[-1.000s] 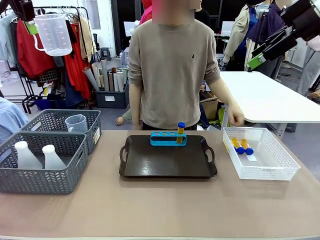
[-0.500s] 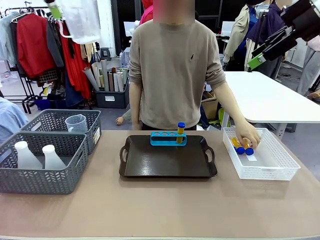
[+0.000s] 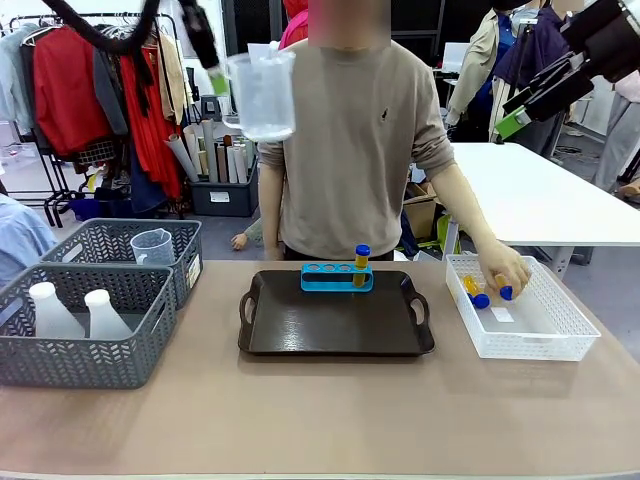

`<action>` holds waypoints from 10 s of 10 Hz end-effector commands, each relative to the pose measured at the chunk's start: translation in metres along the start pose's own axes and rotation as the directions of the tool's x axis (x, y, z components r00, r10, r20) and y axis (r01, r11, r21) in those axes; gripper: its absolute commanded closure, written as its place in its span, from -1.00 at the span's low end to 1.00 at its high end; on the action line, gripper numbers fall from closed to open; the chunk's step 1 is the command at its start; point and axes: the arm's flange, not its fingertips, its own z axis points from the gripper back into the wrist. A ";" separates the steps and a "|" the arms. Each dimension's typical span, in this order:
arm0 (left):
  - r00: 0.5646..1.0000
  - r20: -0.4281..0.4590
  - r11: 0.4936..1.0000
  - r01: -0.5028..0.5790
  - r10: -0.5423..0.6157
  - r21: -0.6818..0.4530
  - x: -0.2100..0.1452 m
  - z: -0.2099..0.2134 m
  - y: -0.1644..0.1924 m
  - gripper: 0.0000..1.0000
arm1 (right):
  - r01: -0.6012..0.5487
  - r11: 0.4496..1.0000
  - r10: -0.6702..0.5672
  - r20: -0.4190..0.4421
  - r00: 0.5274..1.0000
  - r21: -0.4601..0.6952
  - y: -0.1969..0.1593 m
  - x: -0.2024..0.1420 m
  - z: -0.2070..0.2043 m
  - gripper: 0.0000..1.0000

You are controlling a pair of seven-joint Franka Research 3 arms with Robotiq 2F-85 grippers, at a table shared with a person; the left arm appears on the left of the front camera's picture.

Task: Prepare the laboratory tools.
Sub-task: Pick up one Large Measuring Cup and place it on the Handle tray, then pick up one Small flask and place it on the Handle tray.

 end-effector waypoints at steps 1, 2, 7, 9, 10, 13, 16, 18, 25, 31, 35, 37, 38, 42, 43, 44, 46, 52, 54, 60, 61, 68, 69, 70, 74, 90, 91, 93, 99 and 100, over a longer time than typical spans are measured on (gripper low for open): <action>0.993 -0.048 0.990 0.114 -0.110 0.087 0.013 -0.044 -0.010 1.00 | -0.001 1.000 0.001 0.023 1.000 0.012 -0.001 0.001 0.000 -1.00; 0.983 -0.061 0.982 0.176 -0.172 0.064 0.025 -0.074 -0.013 1.00 | -0.001 1.000 0.001 0.023 1.000 0.012 -0.001 0.001 0.000 -1.00; 0.975 -0.076 0.978 0.210 -0.209 0.015 0.064 -0.135 -0.008 1.00 | -0.001 1.000 0.001 0.023 1.000 0.012 -0.001 0.001 0.000 -1.00; 0.975 -0.076 0.978 0.210 -0.209 0.015 0.064 -0.135 -0.008 1.00 | -0.001 1.000 0.001 0.023 1.000 0.012 -0.001 0.001 0.000 -1.00; 0.975 -0.072 0.977 0.211 -0.210 0.007 0.060 -0.144 -0.007 1.00 | -0.001 1.000 0.001 0.023 1.000 0.012 -0.001 0.001 0.000 -1.00; 0.964 -0.051 0.965 0.262 -0.262 -0.003 0.064 -0.182 0.008 1.00 | -0.001 1.000 0.001 0.023 1.000 0.012 -0.001 0.001 0.000 -1.00; 0.950 0.007 0.947 0.312 -0.313 -0.072 0.085 -0.263 0.022 1.00 | -0.001 1.000 0.001 0.023 1.000 0.012 -0.001 0.001 0.000 -1.00; 0.934 0.031 0.926 0.356 -0.355 -0.122 0.100 -0.316 0.019 1.00 | -0.001 1.000 0.001 0.023 1.000 0.012 -0.001 0.001 0.000 -1.00; 0.893 0.027 0.870 0.443 -0.448 -0.215 0.125 -0.418 -0.001 1.00 | -0.001 1.000 0.001 0.023 1.000 0.012 -0.001 0.001 0.000 -1.00; 0.909 -0.011 0.898 0.410 -0.417 -0.161 0.118 -0.439 0.007 0.70 | -0.001 1.000 0.001 0.023 1.000 0.012 -0.001 0.001 0.000 -1.00; 0.923 -0.020 0.912 0.377 -0.385 -0.161 0.119 -0.420 0.006 -0.85 | -0.001 1.000 0.001 0.023 1.000 0.012 -0.001 0.001 0.000 -1.00; 0.924 -0.025 0.918 0.376 -0.381 -0.125 0.107 -0.392 0.013 -1.00 | -0.001 1.000 0.001 0.023 1.000 0.012 -0.001 0.001 0.000 -1.00; 0.939 -0.031 0.935 0.336 -0.342 -0.113 0.107 -0.371 0.013 -1.00 | -0.001 1.000 0.001 0.023 1.000 0.012 -0.001 0.001 0.000 -1.00; 0.946 -0.015 0.943 0.321 -0.324 -0.091 0.105 -0.341 0.023 -1.00 | -0.001 1.000 0.001 0.023 1.000 0.012 -0.001 0.001 0.000 -1.00; 0.946 -0.015 0.943 0.321 -0.324 -0.091 0.105 -0.341 0.023 -1.00 | -0.001 1.000 0.001 0.023 1.000 0.012 -0.001 0.001 0.000 -1.00; 0.946 -0.015 0.943 0.321 -0.324 -0.091 0.105 -0.341 0.023 -1.00 | -0.001 1.000 0.001 0.023 1.000 0.012 -0.001 0.001 0.000 -1.00; 0.960 -0.038 0.959 0.275 -0.278 -0.069 0.092 -0.311 0.020 -1.00 | -0.001 1.000 0.001 0.023 1.000 0.012 -0.001 0.001 0.000 -1.00; 0.987 -0.140 0.997 -0.076 0.076 0.005 0.013 -0.185 -0.015 -1.00 | -0.001 1.000 0.001 0.023 1.000 0.012 -0.001 0.001 0.000 -1.00; 0.926 -0.187 0.945 -0.322 0.327 0.060 -0.025 -0.138 -0.019 -1.00 | -0.001 1.000 0.001 0.023 1.000 0.012 -0.001 0.001 0.000 -1.00; 0.603 -0.167 0.625 -0.755 0.780 0.196 -0.162 -0.099 -0.067 -1.00 | -0.001 1.000 0.001 0.023 1.000 0.012 -0.001 0.001 0.000 -1.00; 0.559 -0.150 0.578 -0.795 0.816 0.182 -0.186 -0.101 -0.076 -1.00 | -0.001 1.000 0.001 0.023 1.000 0.012 -0.001 0.001 0.000 -1.00; 0.549 -0.182 0.577 -0.795 0.816 0.187 -0.200 -0.102 -0.073 -1.00 | -0.001 1.000 0.001 0.023 1.000 0.012 -0.001 0.001 0.000 -1.00; 0.558 -0.240 0.601 -0.779 0.794 0.177 -0.216 -0.118 -0.066 -1.00 | -0.001 1.000 0.001 0.023 1.000 0.012 -0.001 0.001 0.000 -1.00; 0.495 -0.274 0.553 -0.808 0.824 0.204 -0.244 -0.143 -0.061 -1.00 | -0.001 1.000 0.001 0.023 1.000 0.012 -0.001 0.001 0.000 -1.00; 0.376 -0.227 0.431 -0.854 0.898 0.290 -0.322 -0.198 -0.075 -1.00 | -0.001 1.000 0.001 0.023 1.000 0.012 -0.001 0.001 0.000 -1.00; 0.226 -0.039 0.227 -0.931 0.973 0.286 -0.415 -0.254 -0.021 0.74 | -0.001 1.000 0.001 0.023 1.000 0.012 -0.001 0.001 0.000 -1.00; 0.226 -0.036 0.227 -0.931 0.973 0.286 -0.415 -0.254 -0.021 1.00 | -0.001 1.000 0.001 0.023 1.000 0.012 -0.001 0.001 0.000 -1.00; 0.225 -0.033 0.225 -0.935 0.974 0.275 -0.414 -0.258 -0.019 1.00 | -0.001 1.000 0.001 0.023 1.000 0.012 -0.001 0.001 0.000 -1.00; 0.251 -0.053 0.254 -0.915 0.967 0.314 -0.357 -0.165 -0.011 1.00 | -0.001 1.000 0.001 0.023 1.000 0.012 -0.001 0.001 0.000 -1.00; 0.259 -0.061 0.264 -0.905 0.964 0.334 -0.338 -0.129 -0.007 1.00 | -0.001 1.000 0.001 0.023 1.000 0.012 -0.001 0.001 0.000 -1.00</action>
